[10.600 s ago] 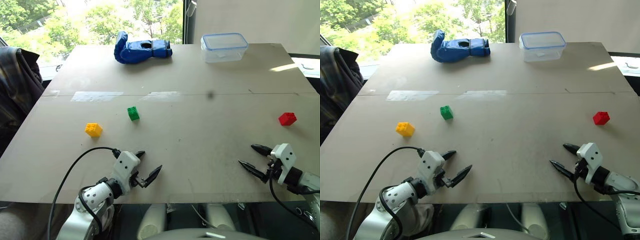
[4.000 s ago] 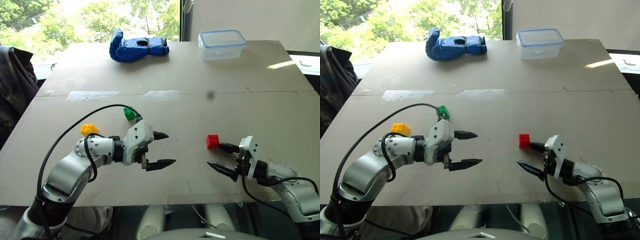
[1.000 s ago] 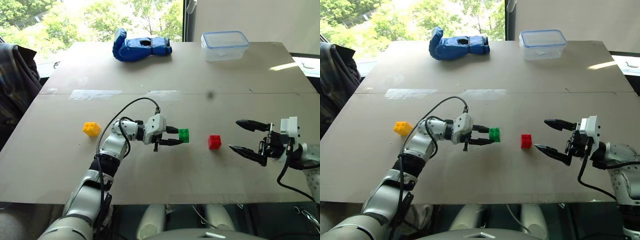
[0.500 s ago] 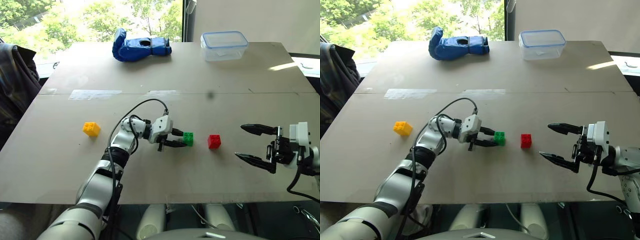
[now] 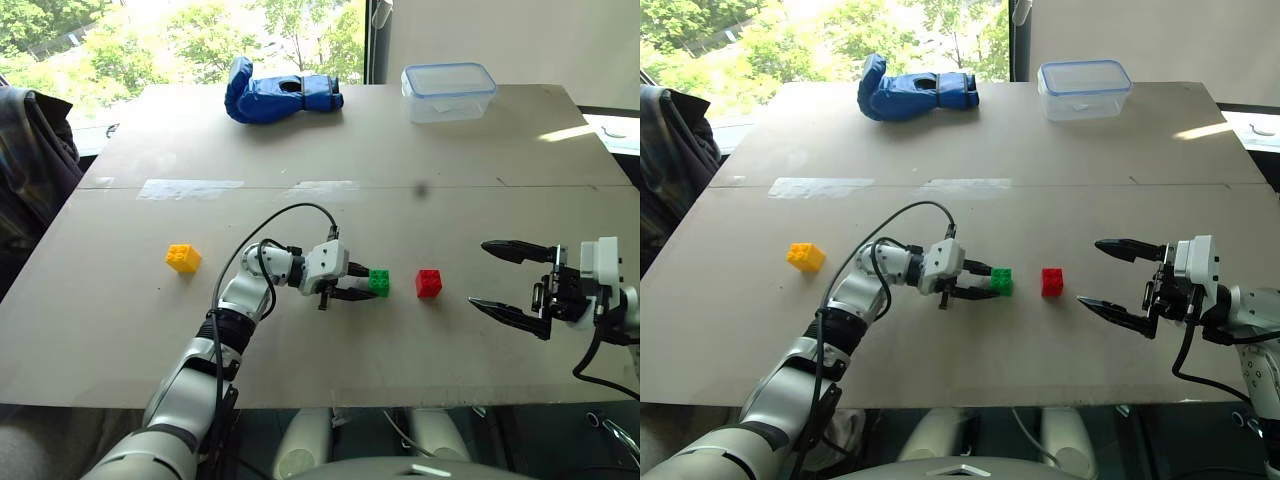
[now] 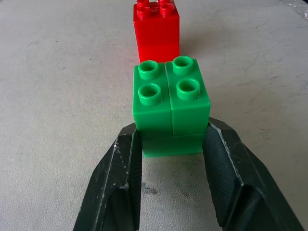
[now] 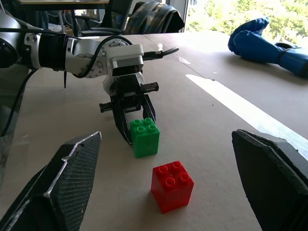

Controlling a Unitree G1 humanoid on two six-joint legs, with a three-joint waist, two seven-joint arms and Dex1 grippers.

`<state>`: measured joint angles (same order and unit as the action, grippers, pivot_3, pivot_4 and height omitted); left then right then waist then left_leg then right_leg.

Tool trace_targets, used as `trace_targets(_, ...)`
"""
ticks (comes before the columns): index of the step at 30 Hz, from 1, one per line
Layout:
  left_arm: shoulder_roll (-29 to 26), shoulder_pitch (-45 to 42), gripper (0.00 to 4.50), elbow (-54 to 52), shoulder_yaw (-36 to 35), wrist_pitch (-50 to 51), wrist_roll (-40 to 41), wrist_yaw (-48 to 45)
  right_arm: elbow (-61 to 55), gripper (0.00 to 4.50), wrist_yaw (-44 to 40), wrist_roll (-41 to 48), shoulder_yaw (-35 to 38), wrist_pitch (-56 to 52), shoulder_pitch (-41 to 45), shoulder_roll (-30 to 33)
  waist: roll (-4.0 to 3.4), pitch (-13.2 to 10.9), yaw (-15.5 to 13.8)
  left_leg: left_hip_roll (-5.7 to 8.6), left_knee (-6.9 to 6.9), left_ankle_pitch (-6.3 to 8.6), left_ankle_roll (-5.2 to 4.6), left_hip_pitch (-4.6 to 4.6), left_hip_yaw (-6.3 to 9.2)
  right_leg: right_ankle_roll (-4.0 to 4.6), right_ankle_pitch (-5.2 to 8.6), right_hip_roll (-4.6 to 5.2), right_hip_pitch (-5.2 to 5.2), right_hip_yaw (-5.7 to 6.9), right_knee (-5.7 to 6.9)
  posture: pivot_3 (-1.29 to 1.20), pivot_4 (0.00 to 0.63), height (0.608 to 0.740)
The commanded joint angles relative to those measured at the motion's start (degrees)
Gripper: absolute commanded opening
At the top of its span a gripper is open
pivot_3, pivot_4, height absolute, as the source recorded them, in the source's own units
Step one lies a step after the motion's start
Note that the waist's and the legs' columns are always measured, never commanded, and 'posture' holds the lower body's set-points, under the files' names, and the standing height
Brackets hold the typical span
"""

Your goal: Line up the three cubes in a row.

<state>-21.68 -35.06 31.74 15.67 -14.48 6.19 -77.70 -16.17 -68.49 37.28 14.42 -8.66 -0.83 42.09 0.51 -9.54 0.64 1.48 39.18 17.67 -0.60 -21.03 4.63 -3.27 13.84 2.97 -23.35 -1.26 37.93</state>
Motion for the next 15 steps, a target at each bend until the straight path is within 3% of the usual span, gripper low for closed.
trace_targets(1, -0.16, 1.22, 1.2, -0.58, 0.9, 1.2, -1.48, 1.3, -0.17, 4.5, -0.52, 0.27, 1.17, 0.86, -0.02, 0.2, 0.0, 0.0, 0.0, 0.0, 0.0, 0.0, 0.0, 0.04, 0.01, 0.0, 0.0, 0.0, 0.04, 0.01, 0.0, 0.0, 0.15, 0.74)
trace_targets(15, -0.19, 2.06, 1.2, -1.63, 1.52, 2.7, -1.99, 3.7, 0.29, 4.5, -0.7, -0.3, 1.0, 1.98, -0.41, -0.39, -0.01, 0.01, -0.09, -0.01, 0.01, 0.0, -0.01, 0.24, 0.03, 0.0, 0.0, 0.01, 0.24, 0.01, 0.0, 0.0, 0.15, 0.74)
